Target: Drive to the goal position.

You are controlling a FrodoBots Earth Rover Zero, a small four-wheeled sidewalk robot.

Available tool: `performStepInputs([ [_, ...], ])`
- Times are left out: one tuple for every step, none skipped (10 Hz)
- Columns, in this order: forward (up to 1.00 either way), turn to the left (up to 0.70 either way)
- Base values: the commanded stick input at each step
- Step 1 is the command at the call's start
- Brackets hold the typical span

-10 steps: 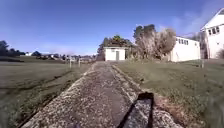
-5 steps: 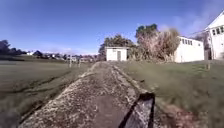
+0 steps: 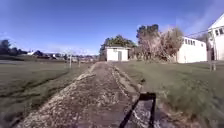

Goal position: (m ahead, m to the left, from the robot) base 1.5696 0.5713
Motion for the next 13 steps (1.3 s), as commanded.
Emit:
performStepInputs([
  [1.00, 0.00],
  [1.00, 0.00],
  [1.00, 0.00],
  [1.00, 0.00],
  [1.00, 0.00],
  [1.00, 0.00],
  [1.00, 0.00],
  [1.00, 0.00],
  [1.00, 0.00],
  [1.00, 0.00],
  [1.00, 0.00],
  [1.00, 0.00],
  [1.00, 0.00],
])
